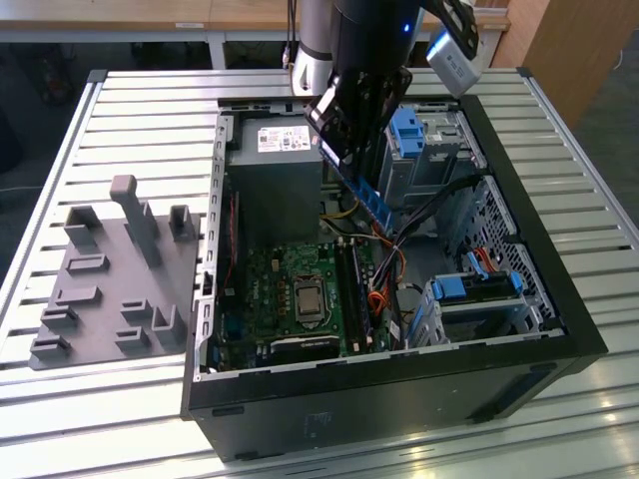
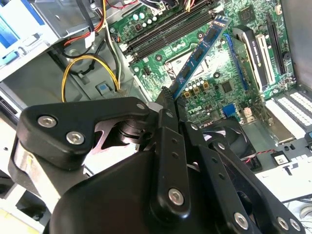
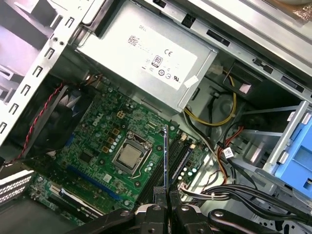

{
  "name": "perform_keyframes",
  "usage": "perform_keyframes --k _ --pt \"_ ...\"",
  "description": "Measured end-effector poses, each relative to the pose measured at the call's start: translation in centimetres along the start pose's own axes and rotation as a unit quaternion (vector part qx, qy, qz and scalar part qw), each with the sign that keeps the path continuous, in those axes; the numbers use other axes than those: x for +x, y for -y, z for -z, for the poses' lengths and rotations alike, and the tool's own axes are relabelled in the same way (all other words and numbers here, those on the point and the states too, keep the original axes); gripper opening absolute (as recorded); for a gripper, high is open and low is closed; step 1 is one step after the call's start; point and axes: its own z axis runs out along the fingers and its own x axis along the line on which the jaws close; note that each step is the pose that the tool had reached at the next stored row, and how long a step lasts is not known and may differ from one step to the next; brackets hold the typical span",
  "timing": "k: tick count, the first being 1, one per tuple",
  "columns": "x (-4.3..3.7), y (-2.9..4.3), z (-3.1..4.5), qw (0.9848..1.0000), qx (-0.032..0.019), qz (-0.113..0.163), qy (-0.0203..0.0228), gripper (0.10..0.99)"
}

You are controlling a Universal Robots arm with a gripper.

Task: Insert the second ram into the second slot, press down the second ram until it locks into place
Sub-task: 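Press down the second ram until it locks into place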

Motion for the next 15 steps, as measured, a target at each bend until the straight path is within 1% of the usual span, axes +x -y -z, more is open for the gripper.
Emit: perform_keyframes --k 15 --pt "0.00 0.00 -0.01 0.9995 0.0005 -0.031 0.0011 0.137"
